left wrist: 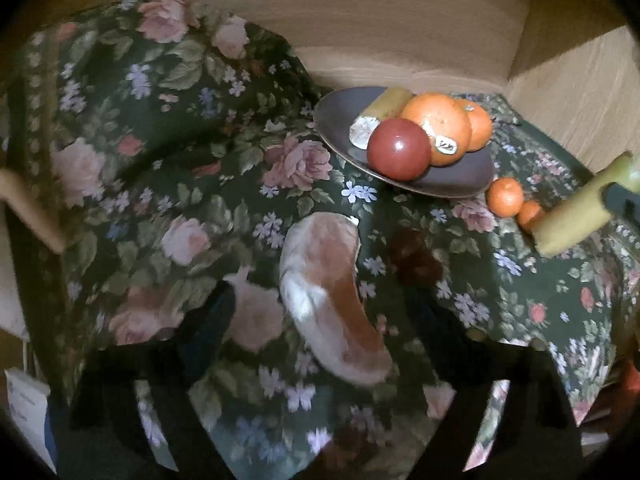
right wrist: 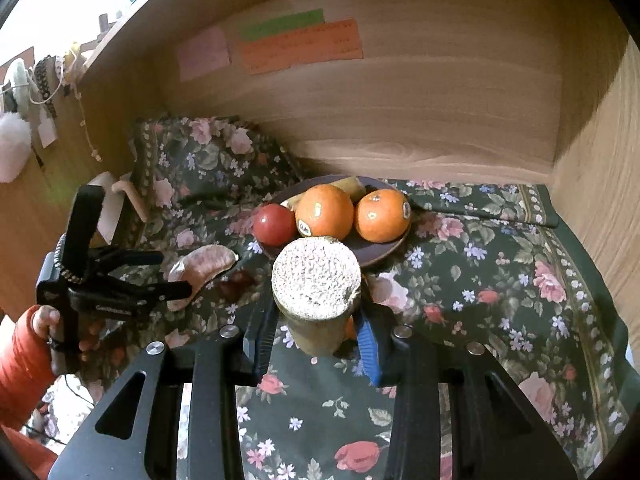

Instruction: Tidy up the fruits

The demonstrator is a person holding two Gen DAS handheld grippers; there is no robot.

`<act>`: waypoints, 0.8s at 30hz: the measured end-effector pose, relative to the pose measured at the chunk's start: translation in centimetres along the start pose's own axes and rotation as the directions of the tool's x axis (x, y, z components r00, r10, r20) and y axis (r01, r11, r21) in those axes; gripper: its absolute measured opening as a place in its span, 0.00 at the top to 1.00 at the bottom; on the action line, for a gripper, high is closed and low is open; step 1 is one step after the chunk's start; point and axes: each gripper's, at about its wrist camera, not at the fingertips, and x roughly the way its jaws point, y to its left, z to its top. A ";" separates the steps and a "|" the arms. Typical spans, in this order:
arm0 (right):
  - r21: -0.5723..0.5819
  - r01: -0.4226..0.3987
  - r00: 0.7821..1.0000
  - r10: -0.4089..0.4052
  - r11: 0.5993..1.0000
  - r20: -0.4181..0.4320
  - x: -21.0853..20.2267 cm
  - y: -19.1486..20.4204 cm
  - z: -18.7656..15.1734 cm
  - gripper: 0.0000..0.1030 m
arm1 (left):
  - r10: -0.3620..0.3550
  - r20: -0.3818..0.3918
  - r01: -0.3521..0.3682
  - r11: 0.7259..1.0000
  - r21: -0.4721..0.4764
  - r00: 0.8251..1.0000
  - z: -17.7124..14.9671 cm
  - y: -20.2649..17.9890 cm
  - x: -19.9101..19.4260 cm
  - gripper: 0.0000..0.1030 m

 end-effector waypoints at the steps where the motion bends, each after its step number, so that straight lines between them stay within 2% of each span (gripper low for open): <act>1: -0.001 0.002 1.000 -0.002 1.000 0.001 0.0 0.0 0.1 0.68 | -0.005 -0.014 0.005 1.000 0.000 1.000 0.3 0.0 0.7 0.25; 3: -0.007 0.008 1.000 -0.008 1.000 0.003 -0.2 0.0 0.3 0.68 | -0.006 -0.040 0.006 1.000 0.005 0.999 0.8 -0.1 2.2 0.28; 5: -0.014 0.015 1.000 -0.015 1.000 0.005 -0.4 0.1 0.4 0.68 | 0.011 -0.028 -0.010 0.999 0.034 1.000 0.9 -0.5 2.5 0.28; 10: -0.020 0.030 0.999 -0.030 0.999 0.020 -0.7 0.0 1.1 0.68 | -0.002 -0.011 0.002 0.998 0.056 1.000 1.2 -0.6 3.2 0.30; 11: -0.019 0.032 0.999 -0.032 0.999 0.023 -0.7 -0.1 1.3 0.68 | -0.001 -0.007 0.001 0.998 0.056 1.000 1.3 -0.5 3.2 0.33; 13: -0.019 0.035 0.999 -0.035 0.999 0.030 -0.7 -0.3 1.8 0.68 | 0.005 0.002 -0.005 0.998 0.061 1.000 1.2 -0.4 2.9 0.44; 17: -0.023 0.045 0.998 -0.044 0.999 0.041 -0.6 -0.6 2.8 0.68 | -0.018 0.007 0.017 0.998 0.058 1.000 1.0 0.3 2.4 0.58; 24: -0.038 0.070 0.996 -0.068 0.997 0.060 0.0 -1.1 4.8 0.68 | -0.031 0.020 0.030 0.998 0.053 0.999 0.8 0.9 1.3 0.59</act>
